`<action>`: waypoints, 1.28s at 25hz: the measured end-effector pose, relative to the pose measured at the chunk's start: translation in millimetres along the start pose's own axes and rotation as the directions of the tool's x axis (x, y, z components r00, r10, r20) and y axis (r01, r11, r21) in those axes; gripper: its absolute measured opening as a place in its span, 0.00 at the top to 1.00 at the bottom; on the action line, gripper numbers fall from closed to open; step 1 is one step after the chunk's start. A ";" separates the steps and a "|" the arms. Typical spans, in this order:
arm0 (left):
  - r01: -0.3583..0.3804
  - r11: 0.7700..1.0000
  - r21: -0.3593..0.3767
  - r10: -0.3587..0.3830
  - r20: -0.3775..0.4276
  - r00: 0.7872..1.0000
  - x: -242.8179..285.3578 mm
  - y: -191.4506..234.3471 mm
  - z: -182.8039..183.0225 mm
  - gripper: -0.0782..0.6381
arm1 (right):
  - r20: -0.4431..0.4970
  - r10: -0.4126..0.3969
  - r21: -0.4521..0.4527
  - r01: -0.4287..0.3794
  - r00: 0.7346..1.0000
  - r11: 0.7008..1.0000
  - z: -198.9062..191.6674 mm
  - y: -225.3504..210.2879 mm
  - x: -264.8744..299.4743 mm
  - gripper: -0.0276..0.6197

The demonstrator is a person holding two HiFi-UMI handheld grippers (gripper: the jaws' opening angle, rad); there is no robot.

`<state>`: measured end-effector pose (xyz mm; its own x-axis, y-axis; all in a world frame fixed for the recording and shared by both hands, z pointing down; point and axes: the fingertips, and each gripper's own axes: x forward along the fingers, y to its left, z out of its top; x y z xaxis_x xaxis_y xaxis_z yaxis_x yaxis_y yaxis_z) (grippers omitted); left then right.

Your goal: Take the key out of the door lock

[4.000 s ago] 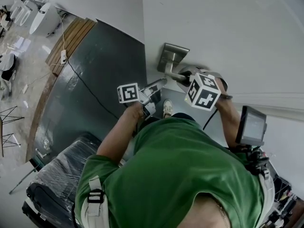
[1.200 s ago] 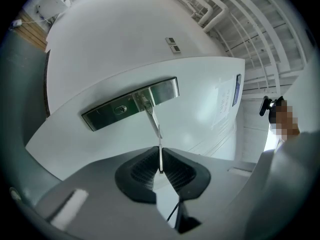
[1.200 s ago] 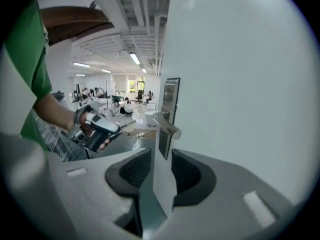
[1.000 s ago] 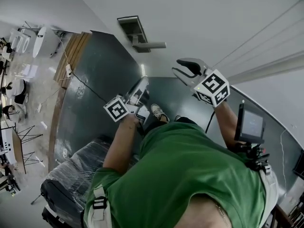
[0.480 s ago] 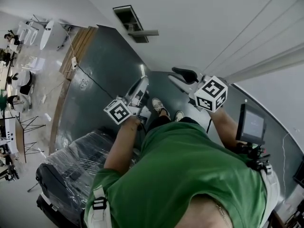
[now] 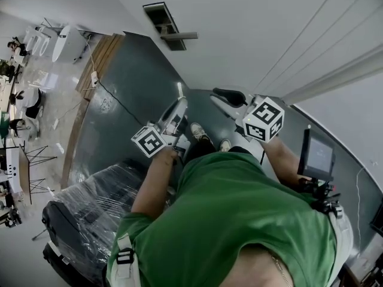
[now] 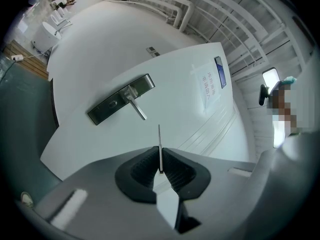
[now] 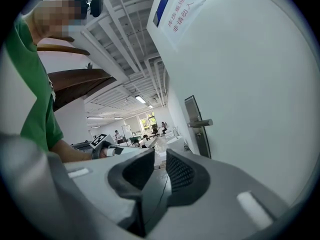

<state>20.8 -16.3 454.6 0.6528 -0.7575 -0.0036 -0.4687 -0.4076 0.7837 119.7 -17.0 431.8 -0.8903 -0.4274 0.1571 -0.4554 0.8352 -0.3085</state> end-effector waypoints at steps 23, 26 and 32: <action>0.049 0.998 -0.039 -0.050 -0.023 0.998 21.8 -1.0 -13.1 0.85 | 0.002 -0.036 0.026 0.036 0.999 0.999 -2.7 0.4 -19.9 0.85; 0.064 0.997 -0.050 -0.065 -0.019 0.998 24.9 -3.8 -11.1 0.85 | 0.006 -0.044 0.022 0.044 0.999 0.999 -0.8 -1.3 -19.9 0.86; 0.061 0.996 -0.068 -0.062 -0.018 0.998 26.7 3.3 -6.8 0.85 | -0.004 -0.043 0.012 0.043 0.999 0.999 -0.1 -6.7 -11.9 0.86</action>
<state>40.8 -34.5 461.4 0.6912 -0.7215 -0.0416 -0.3861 -0.4174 0.8226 133.4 -17.4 432.1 -0.8697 -0.4619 0.1739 -0.4936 0.8116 -0.3125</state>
